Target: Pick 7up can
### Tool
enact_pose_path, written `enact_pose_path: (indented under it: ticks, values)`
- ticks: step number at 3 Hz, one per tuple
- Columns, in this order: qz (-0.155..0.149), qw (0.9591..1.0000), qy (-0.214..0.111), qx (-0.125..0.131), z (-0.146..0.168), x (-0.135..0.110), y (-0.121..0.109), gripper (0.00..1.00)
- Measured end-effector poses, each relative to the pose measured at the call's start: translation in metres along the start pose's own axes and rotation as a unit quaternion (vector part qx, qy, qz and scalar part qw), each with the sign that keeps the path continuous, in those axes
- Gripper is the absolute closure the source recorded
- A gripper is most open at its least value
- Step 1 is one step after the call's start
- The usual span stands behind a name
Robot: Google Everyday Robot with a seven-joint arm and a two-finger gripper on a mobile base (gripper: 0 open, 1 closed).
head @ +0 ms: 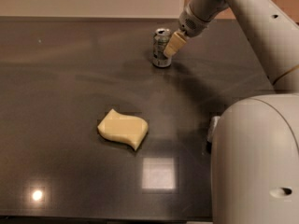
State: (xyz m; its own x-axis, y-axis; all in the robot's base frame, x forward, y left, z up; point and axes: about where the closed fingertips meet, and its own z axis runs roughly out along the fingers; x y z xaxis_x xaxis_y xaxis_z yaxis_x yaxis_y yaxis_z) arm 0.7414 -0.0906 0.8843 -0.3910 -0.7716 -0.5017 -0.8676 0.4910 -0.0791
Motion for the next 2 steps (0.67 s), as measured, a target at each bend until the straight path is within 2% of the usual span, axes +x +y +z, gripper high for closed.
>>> enact_pose_path:
  ticks: [1,2]
  values:
    - [-0.003,1.0000,-0.005,-0.005,-0.011,0.022,-0.011,0.64]
    - [-0.016,0.9998,-0.011,-0.007,-0.029,0.031,-0.011,0.87]
